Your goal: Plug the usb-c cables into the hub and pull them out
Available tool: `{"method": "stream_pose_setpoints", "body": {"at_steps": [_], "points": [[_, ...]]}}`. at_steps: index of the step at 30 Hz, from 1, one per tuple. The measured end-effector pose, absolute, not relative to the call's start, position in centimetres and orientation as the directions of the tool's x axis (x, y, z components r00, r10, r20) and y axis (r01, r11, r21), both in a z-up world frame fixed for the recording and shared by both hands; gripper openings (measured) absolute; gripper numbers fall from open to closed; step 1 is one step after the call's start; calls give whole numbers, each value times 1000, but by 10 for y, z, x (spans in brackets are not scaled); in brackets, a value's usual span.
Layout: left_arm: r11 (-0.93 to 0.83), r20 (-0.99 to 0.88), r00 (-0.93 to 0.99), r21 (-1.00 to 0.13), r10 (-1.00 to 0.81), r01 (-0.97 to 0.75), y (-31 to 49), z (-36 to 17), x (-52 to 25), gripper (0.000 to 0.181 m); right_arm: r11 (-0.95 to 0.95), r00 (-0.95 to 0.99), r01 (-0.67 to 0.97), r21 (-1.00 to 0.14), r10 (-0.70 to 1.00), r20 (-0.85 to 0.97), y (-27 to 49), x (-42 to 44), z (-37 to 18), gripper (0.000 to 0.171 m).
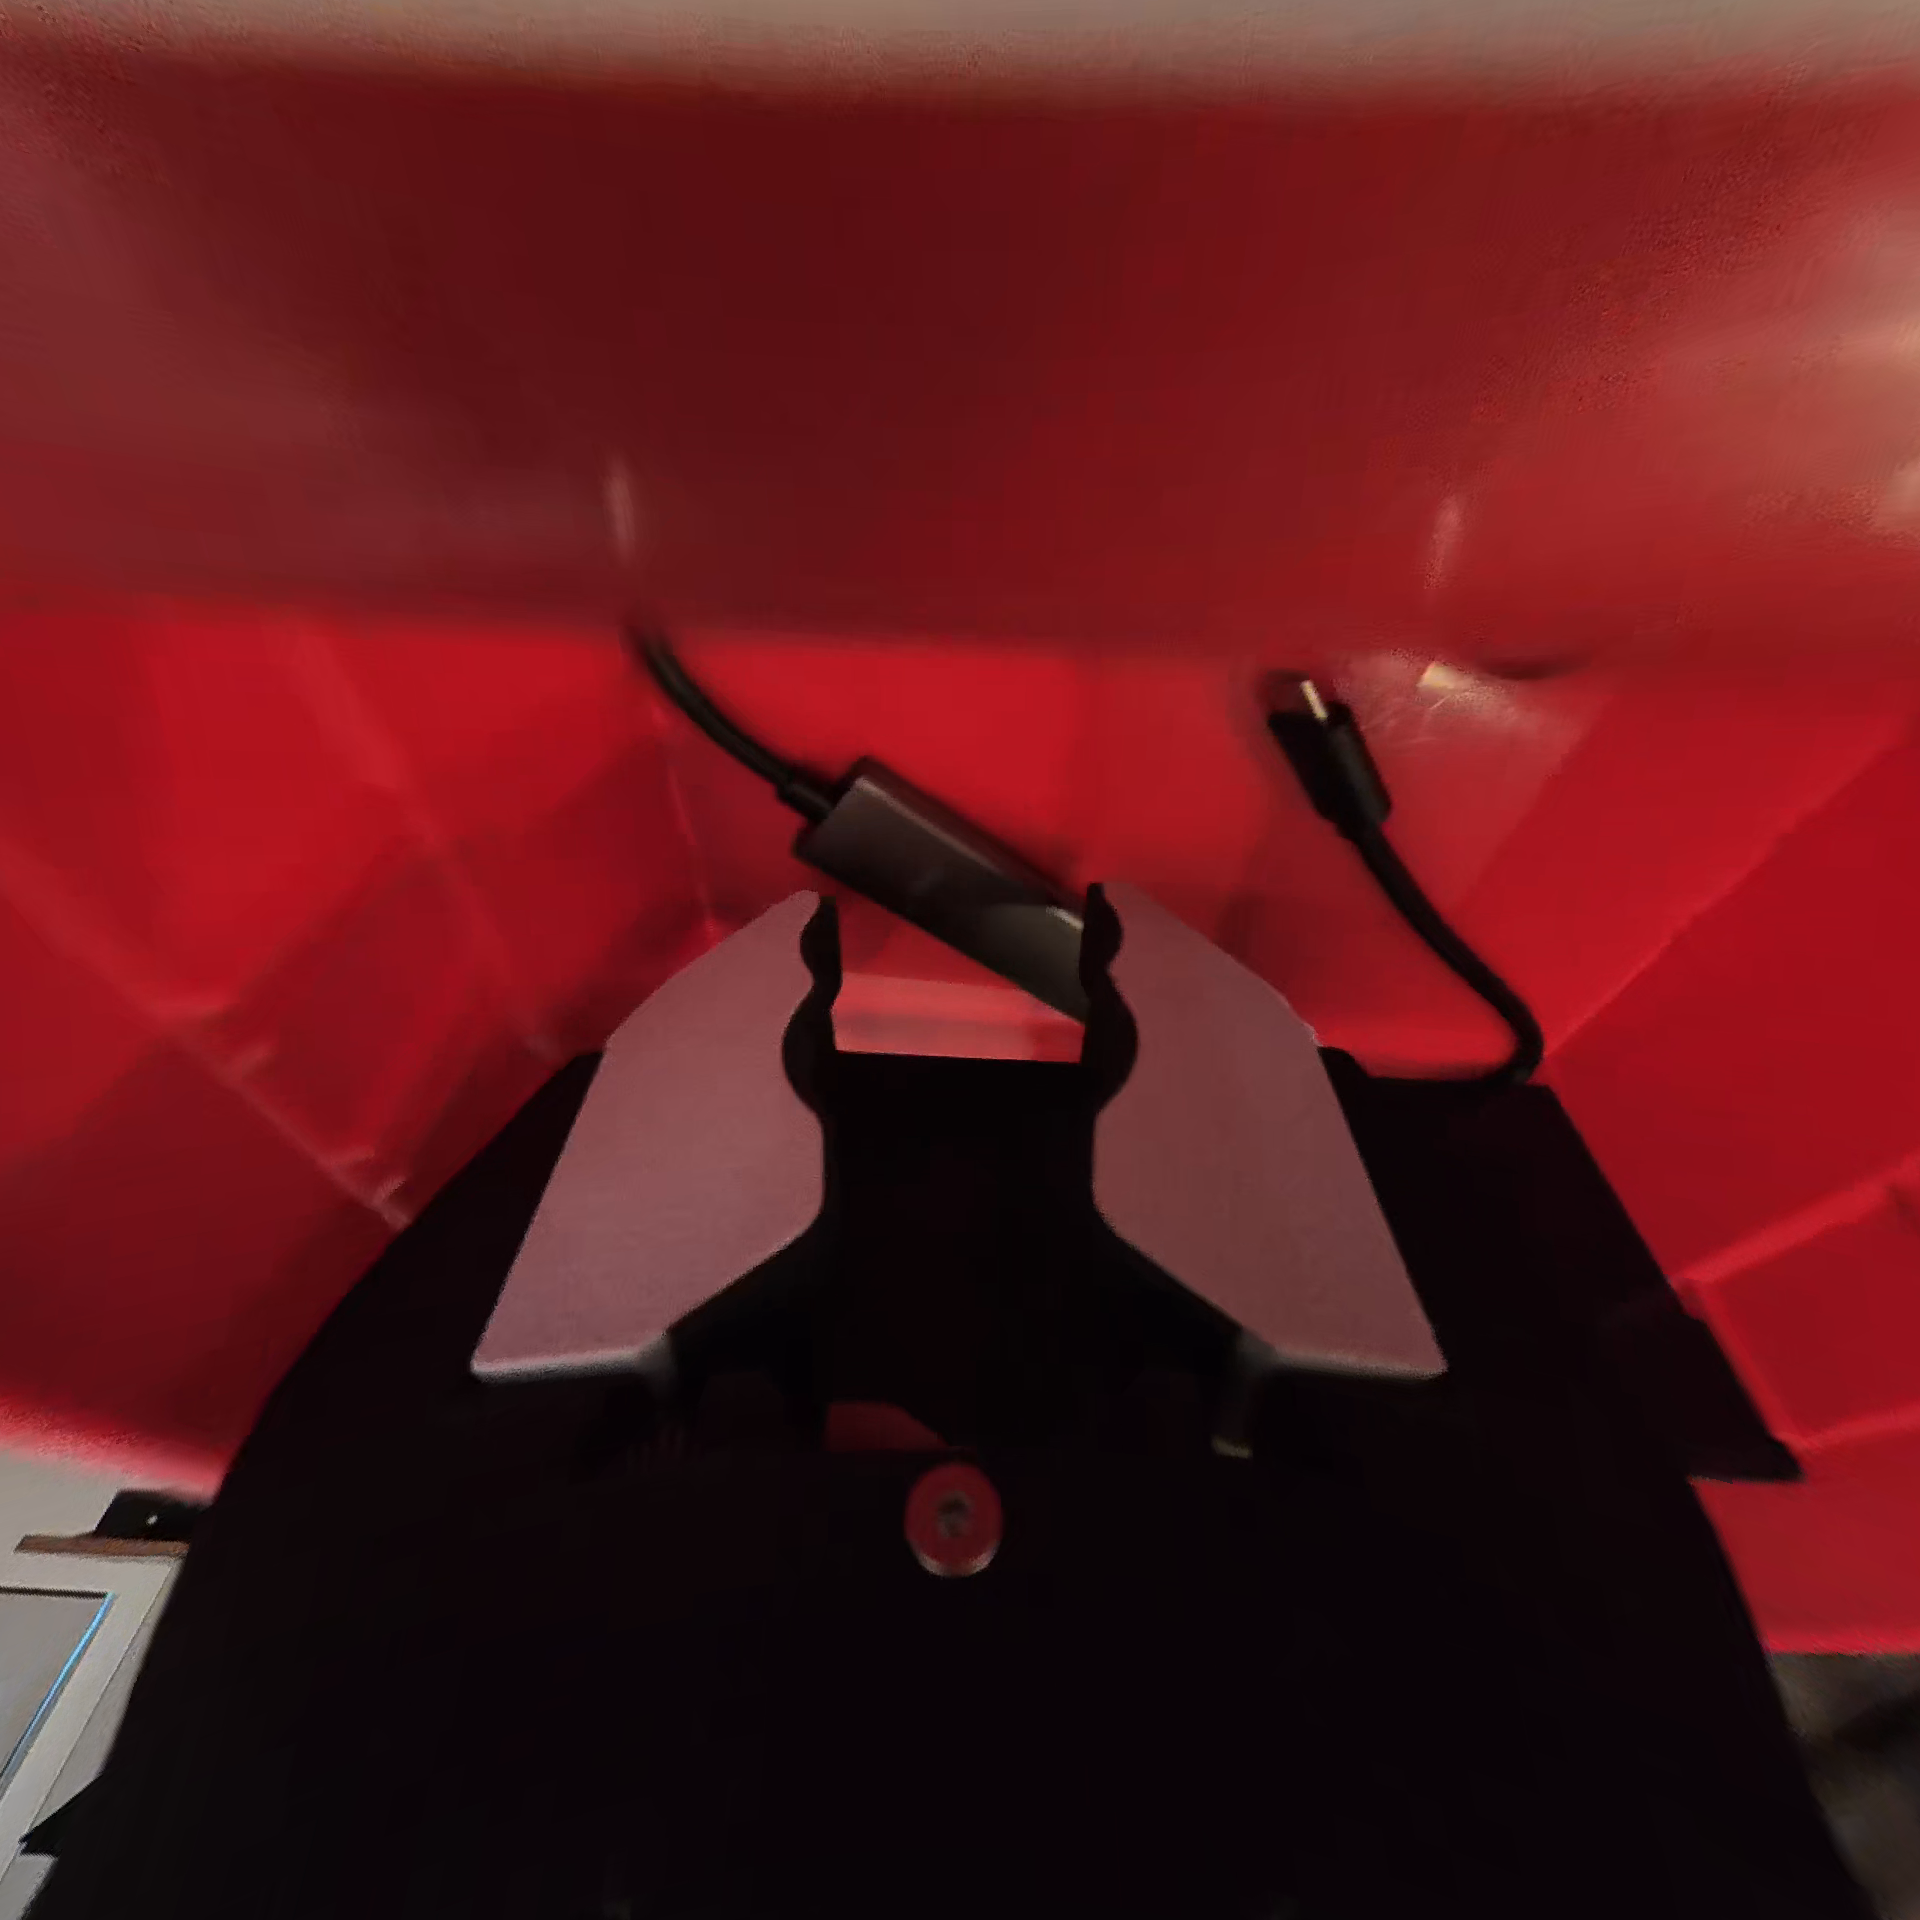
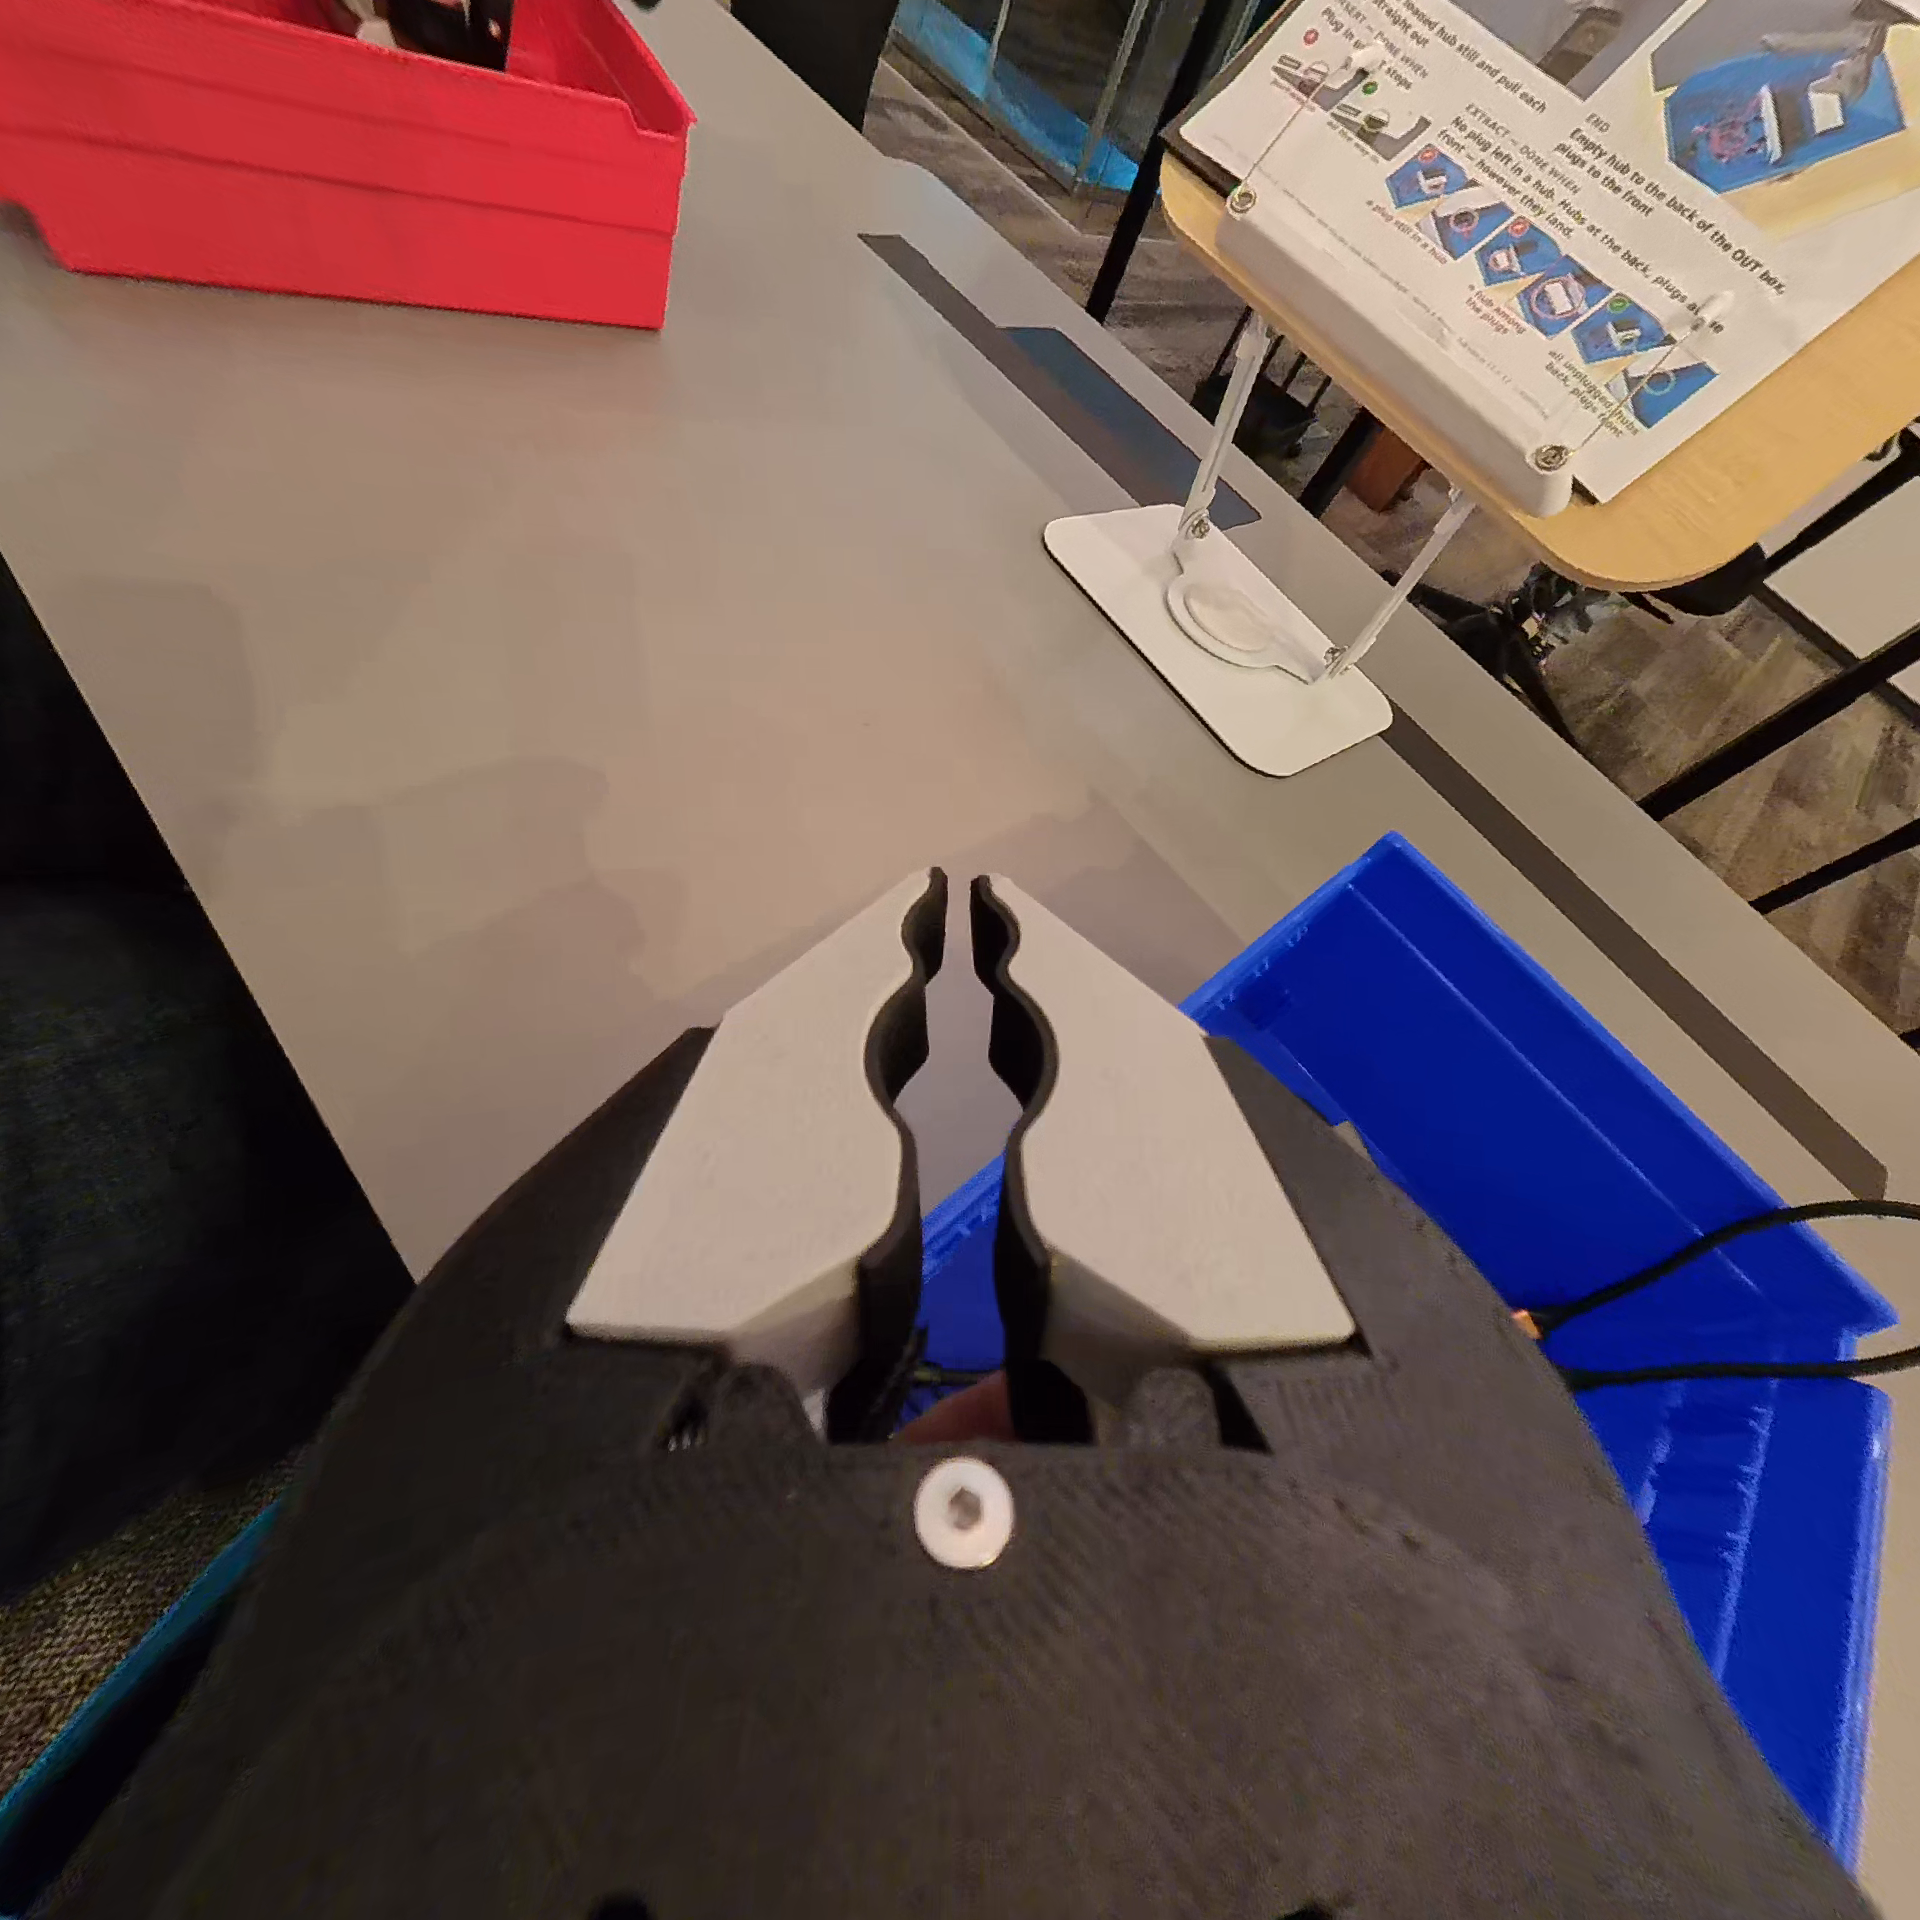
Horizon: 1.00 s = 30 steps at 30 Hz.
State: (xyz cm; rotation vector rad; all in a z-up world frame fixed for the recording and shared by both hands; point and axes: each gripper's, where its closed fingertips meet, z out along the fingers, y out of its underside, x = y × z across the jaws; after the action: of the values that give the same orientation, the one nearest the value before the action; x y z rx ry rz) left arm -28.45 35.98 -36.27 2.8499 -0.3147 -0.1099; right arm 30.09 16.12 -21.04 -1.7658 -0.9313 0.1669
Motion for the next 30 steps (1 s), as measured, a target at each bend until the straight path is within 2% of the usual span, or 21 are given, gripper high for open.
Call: {"method": "stream_pose_setpoints", "body": {"at_steps": [6,10,20,24,30], "points": [[-937,-46,970,273,-240,-219,361,-367,-285,36,-102,684,504,-858,653,324,159,299,-207,2],[-966,14,975,130,-222,-222,372,-367,-280,28,-113,693,498,-860,648,316,158,306,-209,2],[-965,34,966,-68,-255,-252,386,-355,-275,26,-107,695,490,-865,647,314,159,304,-206,2],[-943,112,960,-246,-256,-223,403,-340,-263,24,-112,696,493,-863,645,315,160,305,-206,2],[-881,190,943,-443,-274,-166,414,-317,-253,23,-114,691,501,-858,649,317,160,303,-205,2]]}}
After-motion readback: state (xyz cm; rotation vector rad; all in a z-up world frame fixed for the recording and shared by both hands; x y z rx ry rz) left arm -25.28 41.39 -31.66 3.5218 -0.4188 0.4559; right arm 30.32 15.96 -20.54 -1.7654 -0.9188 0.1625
